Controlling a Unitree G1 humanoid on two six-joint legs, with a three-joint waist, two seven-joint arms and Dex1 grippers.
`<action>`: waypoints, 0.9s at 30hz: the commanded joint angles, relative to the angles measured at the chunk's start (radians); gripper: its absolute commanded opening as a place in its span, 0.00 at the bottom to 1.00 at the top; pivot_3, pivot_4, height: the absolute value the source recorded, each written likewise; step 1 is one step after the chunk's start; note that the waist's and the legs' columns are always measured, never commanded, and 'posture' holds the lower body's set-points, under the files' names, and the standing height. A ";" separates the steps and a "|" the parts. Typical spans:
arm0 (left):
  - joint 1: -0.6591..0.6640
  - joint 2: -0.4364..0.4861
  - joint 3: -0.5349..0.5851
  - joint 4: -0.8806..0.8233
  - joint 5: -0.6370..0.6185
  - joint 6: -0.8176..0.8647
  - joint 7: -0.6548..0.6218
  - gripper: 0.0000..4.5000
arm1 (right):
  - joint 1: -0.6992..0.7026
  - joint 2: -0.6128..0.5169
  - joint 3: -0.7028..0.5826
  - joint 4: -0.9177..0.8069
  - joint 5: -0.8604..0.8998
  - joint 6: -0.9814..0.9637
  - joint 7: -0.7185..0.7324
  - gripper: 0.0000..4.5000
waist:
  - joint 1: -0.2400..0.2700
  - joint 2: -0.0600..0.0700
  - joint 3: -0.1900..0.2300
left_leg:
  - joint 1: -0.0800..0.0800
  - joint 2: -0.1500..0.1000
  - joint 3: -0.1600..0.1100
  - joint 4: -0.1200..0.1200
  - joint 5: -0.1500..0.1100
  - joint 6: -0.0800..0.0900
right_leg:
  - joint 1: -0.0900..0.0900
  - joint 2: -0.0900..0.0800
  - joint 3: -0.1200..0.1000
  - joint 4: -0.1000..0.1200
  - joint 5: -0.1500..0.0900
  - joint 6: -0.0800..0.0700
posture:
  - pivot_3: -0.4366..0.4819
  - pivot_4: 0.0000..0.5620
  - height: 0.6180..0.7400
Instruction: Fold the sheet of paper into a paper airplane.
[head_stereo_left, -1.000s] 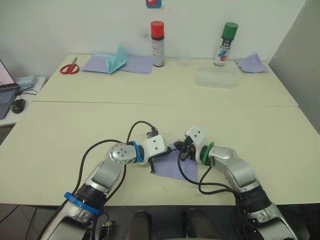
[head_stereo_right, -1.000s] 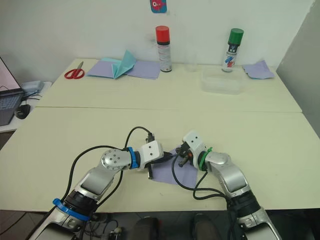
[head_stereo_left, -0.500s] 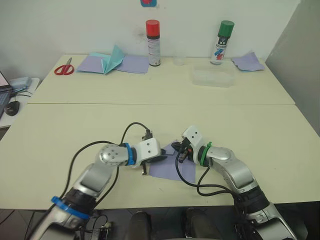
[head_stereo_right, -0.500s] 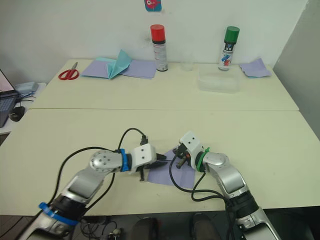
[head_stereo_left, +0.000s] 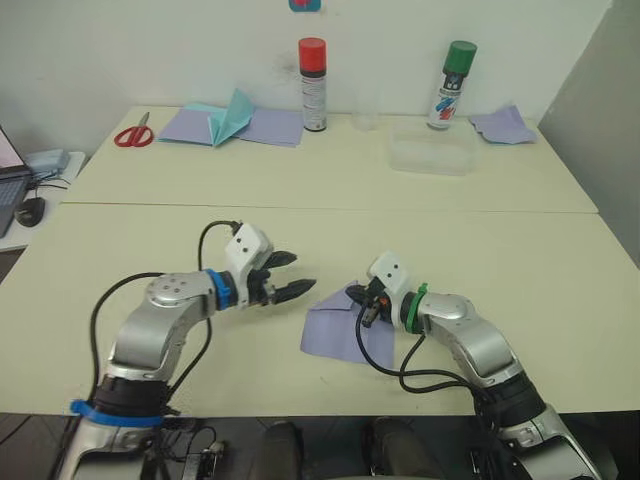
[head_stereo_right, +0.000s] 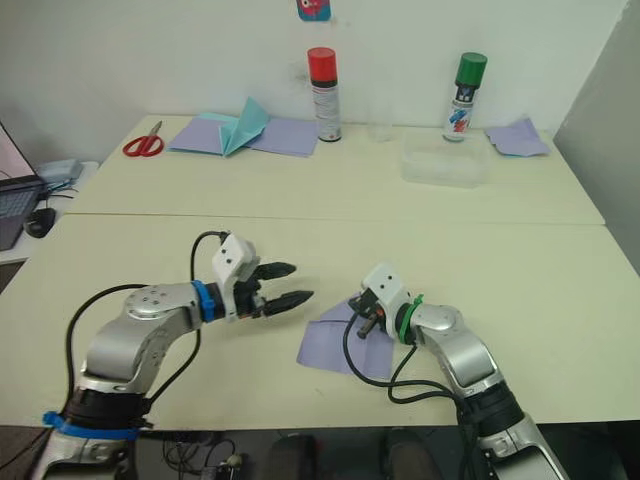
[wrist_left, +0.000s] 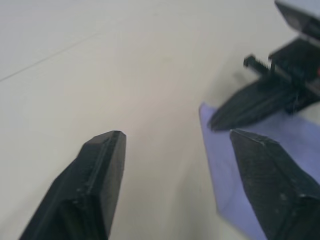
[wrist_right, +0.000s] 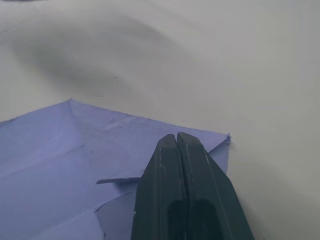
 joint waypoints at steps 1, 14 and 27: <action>-0.011 -0.029 -0.039 -0.005 0.020 -0.012 0.041 0.51 | 0.032 -0.021 0.032 0.018 -0.014 0.024 0.016 0.00 | -0.001 0.000 0.000 | 0.000 0.000 0.000 0.000 0.000 0.000 | 0.000 0.000 0.000 0.000 0.000 0.000 | 0.48 0.27 1.00; 0.007 -0.066 -0.207 0.123 0.153 -0.100 0.052 0.00 | 0.043 -0.017 0.029 0.003 -0.013 0.035 0.001 0.00 | -0.001 0.000 0.000 | 0.001 0.000 -0.001 0.000 0.000 0.000 | 0.000 0.003 0.001 0.001 0.000 -0.001 | 0.48 0.27 1.00; 0.080 0.038 -0.215 0.036 0.159 -0.052 0.018 0.00 | 0.051 -0.006 0.031 -0.008 -0.013 0.044 -0.020 0.00 | -0.002 0.000 -0.001 | 0.003 0.001 -0.002 -0.001 0.000 0.000 | 0.001 0.003 0.001 0.002 -0.001 -0.002 | 0.48 0.27 1.00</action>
